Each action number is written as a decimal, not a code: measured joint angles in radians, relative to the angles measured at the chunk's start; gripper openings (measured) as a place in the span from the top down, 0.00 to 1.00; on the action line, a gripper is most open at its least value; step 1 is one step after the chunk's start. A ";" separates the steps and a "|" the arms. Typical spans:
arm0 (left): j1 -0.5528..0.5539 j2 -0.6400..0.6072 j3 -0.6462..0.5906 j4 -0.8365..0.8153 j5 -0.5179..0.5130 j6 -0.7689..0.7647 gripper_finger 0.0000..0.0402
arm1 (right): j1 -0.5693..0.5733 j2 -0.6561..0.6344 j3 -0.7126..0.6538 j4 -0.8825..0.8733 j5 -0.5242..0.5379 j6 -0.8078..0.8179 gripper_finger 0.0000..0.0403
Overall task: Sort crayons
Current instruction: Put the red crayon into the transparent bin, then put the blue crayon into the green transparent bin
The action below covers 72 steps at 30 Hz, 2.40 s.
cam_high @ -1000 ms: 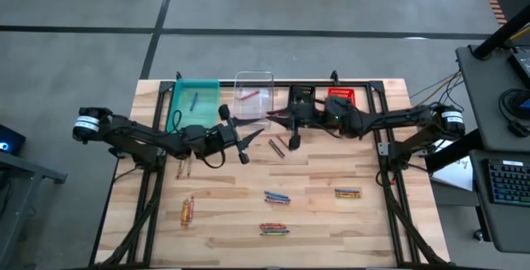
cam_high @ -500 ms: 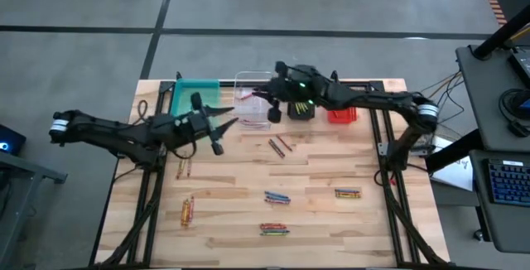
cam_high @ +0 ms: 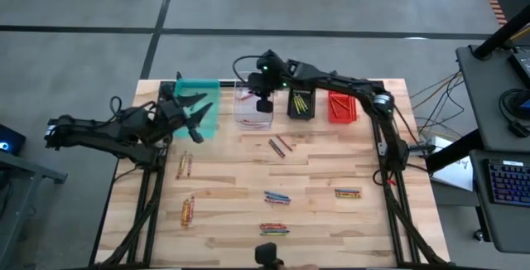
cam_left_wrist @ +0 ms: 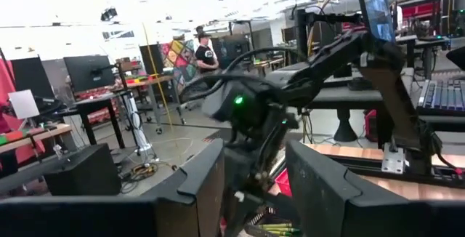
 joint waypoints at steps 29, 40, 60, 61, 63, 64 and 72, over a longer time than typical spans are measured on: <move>0.000 -0.055 -0.032 -0.054 -0.074 -0.009 0.68 | -0.016 0.281 0.293 -0.263 0.008 -0.009 0.90; 0.000 -0.053 -0.032 -0.080 -0.089 -0.021 0.68 | -0.017 0.281 0.291 -0.263 0.008 0.014 0.84; -0.001 0.075 -0.032 -0.280 -0.072 -0.349 0.68 | 0.012 0.087 0.289 -0.354 -0.003 0.044 0.84; -0.001 0.089 -0.032 -0.297 -0.067 -0.379 0.68 | 0.016 0.068 0.289 -0.374 -0.004 0.048 0.84; -0.001 0.114 -0.031 -0.335 -0.040 -0.443 0.68 | 0.020 0.030 0.289 -0.427 -0.012 0.060 0.84; -0.001 0.127 -0.026 -0.353 -0.030 -0.473 0.68 | 0.023 0.011 0.289 -0.458 -0.024 0.068 0.84; -0.001 0.237 0.059 -0.558 0.029 -0.699 0.68 | 0.049 -0.130 0.265 -0.591 -0.150 0.133 0.84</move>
